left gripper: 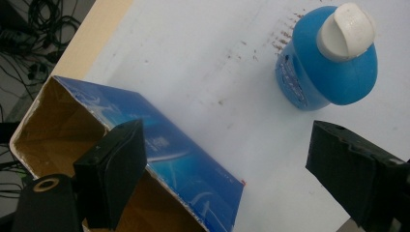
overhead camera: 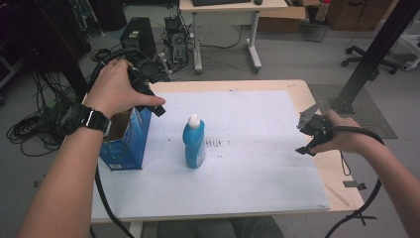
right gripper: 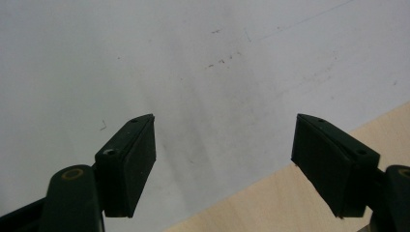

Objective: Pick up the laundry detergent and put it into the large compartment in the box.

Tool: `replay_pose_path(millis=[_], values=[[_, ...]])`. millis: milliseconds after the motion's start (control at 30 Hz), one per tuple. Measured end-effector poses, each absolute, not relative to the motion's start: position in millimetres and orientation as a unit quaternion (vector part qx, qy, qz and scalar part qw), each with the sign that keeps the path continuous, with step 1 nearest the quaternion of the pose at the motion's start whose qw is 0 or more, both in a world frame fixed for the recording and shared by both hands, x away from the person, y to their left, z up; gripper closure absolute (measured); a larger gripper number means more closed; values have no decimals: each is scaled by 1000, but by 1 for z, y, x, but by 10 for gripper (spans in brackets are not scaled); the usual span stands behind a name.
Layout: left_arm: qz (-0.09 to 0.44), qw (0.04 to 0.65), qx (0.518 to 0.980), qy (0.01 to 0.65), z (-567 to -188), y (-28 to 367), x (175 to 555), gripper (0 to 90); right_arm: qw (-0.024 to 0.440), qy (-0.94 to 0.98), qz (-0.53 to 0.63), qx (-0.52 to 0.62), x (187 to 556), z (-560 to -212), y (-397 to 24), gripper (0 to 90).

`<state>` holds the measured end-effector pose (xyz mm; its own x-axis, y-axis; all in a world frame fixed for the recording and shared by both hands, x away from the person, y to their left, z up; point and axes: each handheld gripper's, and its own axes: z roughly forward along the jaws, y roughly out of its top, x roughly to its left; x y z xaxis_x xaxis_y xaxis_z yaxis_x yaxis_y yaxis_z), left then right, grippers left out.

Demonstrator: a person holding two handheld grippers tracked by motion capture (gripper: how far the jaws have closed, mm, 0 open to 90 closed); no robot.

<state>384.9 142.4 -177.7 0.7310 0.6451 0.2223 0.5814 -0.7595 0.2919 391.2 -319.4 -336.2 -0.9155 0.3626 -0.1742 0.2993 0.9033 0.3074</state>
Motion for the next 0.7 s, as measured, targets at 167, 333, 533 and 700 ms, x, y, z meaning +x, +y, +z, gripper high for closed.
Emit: replay_pose_path(millis=[167, 333, 533, 700], values=[[155, 102, 923, 337, -176, 144, 385, 145, 113, 969, 138, 171, 390, -336, -318, 240], [153, 101, 923, 339, -176, 144, 385, 145, 112, 970, 135, 169, 390, -337, -318, 240], [151, 99, 921, 344, -175, 144, 385, 144, 110, 970, 136, 168, 390, -337, -318, 238], [151, 97, 918, 354, -172, 142, 386, 142, 110, 970, 137, 169, 389, -337, -320, 238]])
